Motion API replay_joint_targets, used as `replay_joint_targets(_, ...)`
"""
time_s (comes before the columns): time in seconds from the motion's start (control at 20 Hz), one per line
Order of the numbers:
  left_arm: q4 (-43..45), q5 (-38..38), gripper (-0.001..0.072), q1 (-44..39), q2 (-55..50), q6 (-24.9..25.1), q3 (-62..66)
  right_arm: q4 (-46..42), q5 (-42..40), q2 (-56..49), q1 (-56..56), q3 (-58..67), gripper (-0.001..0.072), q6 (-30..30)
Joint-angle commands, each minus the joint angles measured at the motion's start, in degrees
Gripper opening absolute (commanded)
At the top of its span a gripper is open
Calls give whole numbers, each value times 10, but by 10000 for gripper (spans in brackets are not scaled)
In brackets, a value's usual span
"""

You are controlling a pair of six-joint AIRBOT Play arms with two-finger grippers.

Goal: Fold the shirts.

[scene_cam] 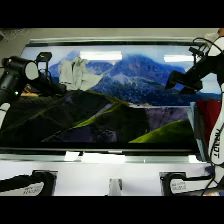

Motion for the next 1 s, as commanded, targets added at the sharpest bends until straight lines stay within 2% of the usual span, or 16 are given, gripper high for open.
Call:
replay_joint_targets(0.0,0,0,552,0,0,0,0,0,0,0,0,0,667,0)
replay_joint_targets(0.75,0,5,553,0,0,-4,0,0,0,0,0,0,667,2)
replay_joint_targets(0.95,-30,128,543,0,-13,-78,0,0,0,0,0,0,667,2)
